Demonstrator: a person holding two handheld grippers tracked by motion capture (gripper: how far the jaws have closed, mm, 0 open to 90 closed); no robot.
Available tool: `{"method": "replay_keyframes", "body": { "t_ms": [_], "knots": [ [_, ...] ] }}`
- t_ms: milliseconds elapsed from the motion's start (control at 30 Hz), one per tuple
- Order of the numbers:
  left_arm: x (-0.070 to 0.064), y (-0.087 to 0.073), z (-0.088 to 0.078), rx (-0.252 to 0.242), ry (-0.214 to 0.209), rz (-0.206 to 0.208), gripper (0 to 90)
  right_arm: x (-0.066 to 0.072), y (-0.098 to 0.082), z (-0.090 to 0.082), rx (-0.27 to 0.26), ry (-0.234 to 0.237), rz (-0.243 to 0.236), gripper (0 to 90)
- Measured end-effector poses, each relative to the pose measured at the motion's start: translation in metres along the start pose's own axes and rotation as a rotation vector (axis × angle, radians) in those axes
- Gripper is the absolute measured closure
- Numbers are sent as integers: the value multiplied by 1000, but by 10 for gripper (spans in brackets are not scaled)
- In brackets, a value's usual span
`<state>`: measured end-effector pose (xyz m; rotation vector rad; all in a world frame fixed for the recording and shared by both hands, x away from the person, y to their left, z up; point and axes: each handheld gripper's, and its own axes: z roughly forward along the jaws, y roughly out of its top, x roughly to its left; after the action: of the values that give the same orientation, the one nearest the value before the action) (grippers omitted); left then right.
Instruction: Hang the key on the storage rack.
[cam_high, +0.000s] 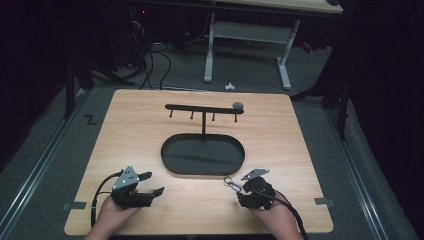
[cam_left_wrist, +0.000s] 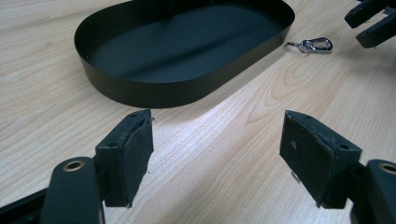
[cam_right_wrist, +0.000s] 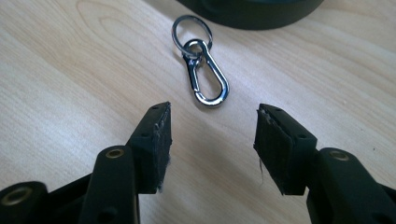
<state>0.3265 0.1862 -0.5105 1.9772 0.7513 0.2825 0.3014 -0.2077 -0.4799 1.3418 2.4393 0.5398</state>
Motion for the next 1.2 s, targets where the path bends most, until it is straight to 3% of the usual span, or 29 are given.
{"method": "replay_keyframes", "body": {
  "t_ms": [100, 600, 633, 967, 1200],
  "knots": [
    [0, 0, 0, -1, 0, 2, 262, -2, 7, -2, 56, 5, -11, 451],
    [-1, -1, 0, -9, -2, -5, 262, -2, 33, -7, 195, 15, -72, 427],
    [-1, -1, 0, -8, -2, -4, 262, -1, 34, -7, 216, 18, -58, 426],
    [1, -1, 0, -13, -6, -11, 262, 6, 52, -2, 329, 11, -170, 426],
    [1, 0, 0, -6, -9, -6, 262, 6, 60, 9, 374, 9, -196, 431]
  ]
}}
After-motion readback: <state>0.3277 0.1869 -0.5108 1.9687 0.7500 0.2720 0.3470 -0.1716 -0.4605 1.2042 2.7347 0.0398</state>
